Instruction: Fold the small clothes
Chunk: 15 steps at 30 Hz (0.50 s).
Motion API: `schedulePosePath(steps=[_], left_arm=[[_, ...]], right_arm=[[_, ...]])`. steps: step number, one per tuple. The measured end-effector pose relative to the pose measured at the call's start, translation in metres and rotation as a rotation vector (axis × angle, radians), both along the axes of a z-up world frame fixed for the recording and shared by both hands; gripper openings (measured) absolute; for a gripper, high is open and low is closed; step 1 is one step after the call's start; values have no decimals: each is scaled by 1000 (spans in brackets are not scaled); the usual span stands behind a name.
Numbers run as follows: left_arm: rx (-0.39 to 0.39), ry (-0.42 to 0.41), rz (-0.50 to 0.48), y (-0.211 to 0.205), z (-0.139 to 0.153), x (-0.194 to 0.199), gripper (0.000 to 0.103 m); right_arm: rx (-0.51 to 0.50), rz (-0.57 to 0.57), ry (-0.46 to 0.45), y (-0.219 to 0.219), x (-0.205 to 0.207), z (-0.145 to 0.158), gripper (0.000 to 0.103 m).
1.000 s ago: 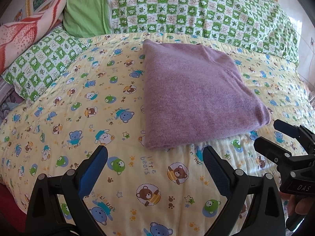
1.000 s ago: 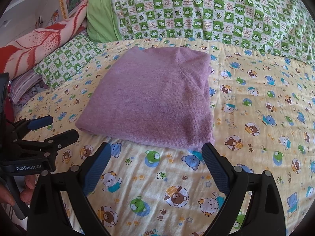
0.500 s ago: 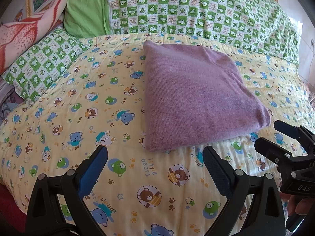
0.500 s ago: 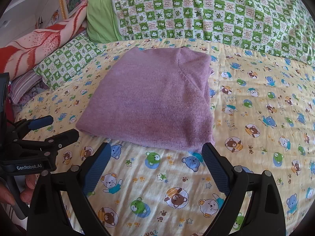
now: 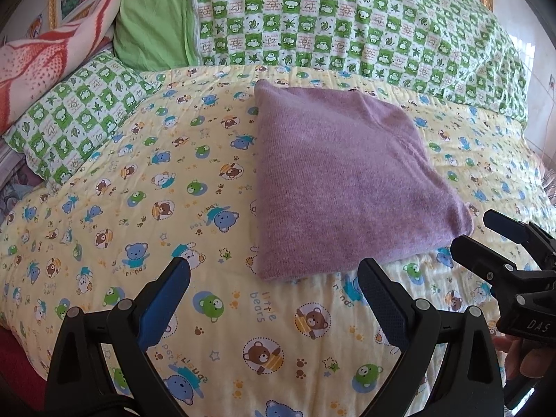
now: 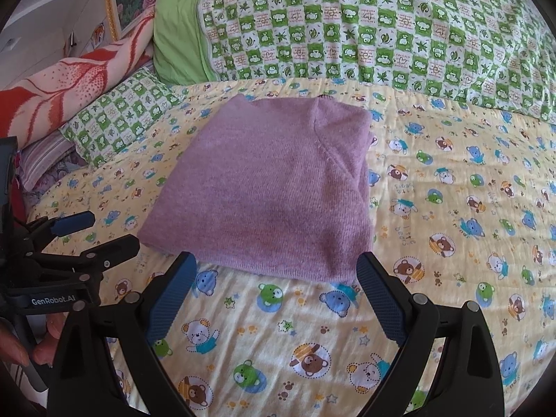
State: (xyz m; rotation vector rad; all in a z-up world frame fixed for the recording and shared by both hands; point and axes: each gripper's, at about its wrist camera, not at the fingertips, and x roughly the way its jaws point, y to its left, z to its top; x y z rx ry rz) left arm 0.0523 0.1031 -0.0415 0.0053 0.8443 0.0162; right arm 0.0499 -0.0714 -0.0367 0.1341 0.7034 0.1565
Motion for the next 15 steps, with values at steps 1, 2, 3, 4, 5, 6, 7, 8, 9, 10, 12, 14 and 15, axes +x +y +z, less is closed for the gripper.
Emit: schedulePosePath(steps=[1,2,3,4,5,6,7,8,9,10,12,14,15], left_arm=[[2,1,-2,-1,1,1,97],[6,0,-3,-1,2,1,97],[10,-4,-6,-2,2,1,97],[15,-7,-9,-3,3,1,97],[21,-8,-12,-4,3,2,97],[25,-6,-14,-5,3,2,97],[24,-2,-16,-5,3,2,97],[22,0,-17,-5,2,3,97],[23,2,-17,-5,2,3,97],[24,4,-17,-5,2,3,97],[26,7,-15,-4,1,3,97],[26,11,-12,-3,1,5,97],[25,13,-10,-2,1,5,97]], right_arm=[[2,-2,-1,-1,1,0,93],[1,-6,-1,-1,2,1,93],[2,-8,-1,-2,2,1,93],[3,-10,-1,-2,2,1,93],[1,-11,-1,-2,3,1,93],[0,-12,-1,-2,3,1,93],[1,-13,0,-2,3,1,93],[1,-13,0,-2,3,1,93],[1,-14,2,-2,3,0,93],[0,-12,1,-2,3,1,93],[1,-13,3,-2,3,0,93],[2,-15,4,-3,4,-1,93],[2,-15,4,-3,4,-1,93]])
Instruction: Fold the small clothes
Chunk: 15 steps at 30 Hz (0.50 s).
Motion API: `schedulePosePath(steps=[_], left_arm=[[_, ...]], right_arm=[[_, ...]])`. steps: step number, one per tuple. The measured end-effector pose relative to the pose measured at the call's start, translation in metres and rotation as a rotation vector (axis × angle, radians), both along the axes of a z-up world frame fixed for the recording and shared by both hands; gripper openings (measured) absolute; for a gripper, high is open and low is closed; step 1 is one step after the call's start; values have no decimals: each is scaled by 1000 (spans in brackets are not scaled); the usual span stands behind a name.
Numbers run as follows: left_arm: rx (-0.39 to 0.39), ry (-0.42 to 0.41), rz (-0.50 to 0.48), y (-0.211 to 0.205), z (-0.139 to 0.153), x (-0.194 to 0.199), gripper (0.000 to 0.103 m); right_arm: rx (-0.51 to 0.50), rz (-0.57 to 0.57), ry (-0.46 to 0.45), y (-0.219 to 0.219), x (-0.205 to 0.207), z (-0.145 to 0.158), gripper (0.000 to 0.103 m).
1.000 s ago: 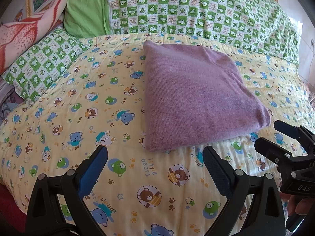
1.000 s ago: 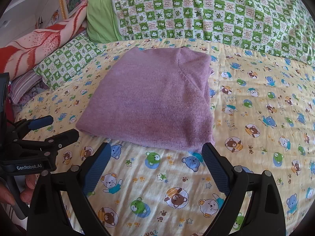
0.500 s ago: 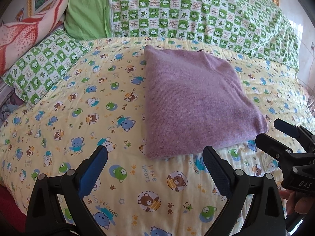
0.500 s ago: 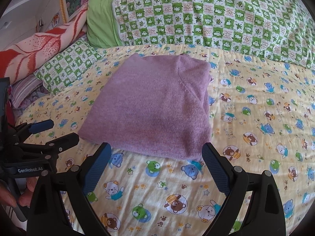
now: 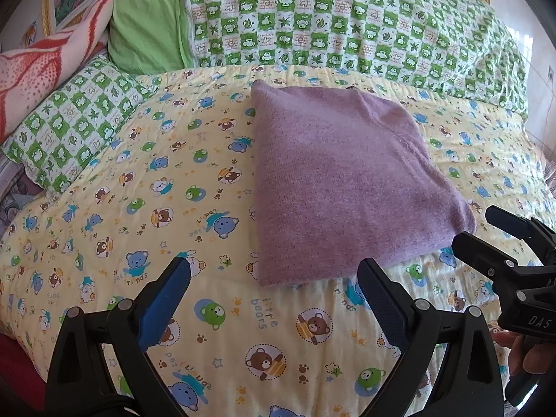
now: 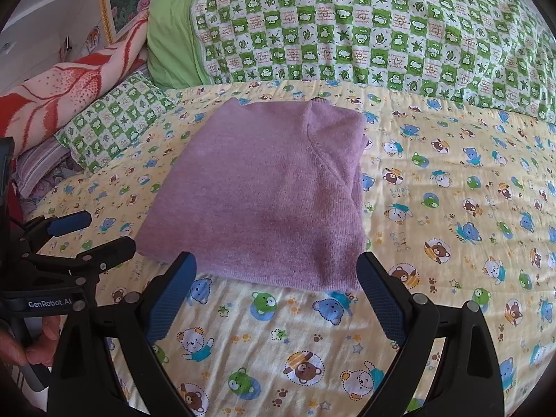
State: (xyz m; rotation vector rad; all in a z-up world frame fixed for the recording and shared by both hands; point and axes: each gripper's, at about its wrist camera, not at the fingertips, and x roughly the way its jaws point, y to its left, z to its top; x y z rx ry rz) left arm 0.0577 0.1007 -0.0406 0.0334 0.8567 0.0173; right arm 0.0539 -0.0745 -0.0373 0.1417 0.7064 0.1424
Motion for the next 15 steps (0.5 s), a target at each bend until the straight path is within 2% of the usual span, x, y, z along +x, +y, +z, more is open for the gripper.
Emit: schedulePosePath(steps=[15], left_arm=[[-22,7,8,1,7,7,97]], right_arm=[[5,-3,1,-4,8,2,93]])
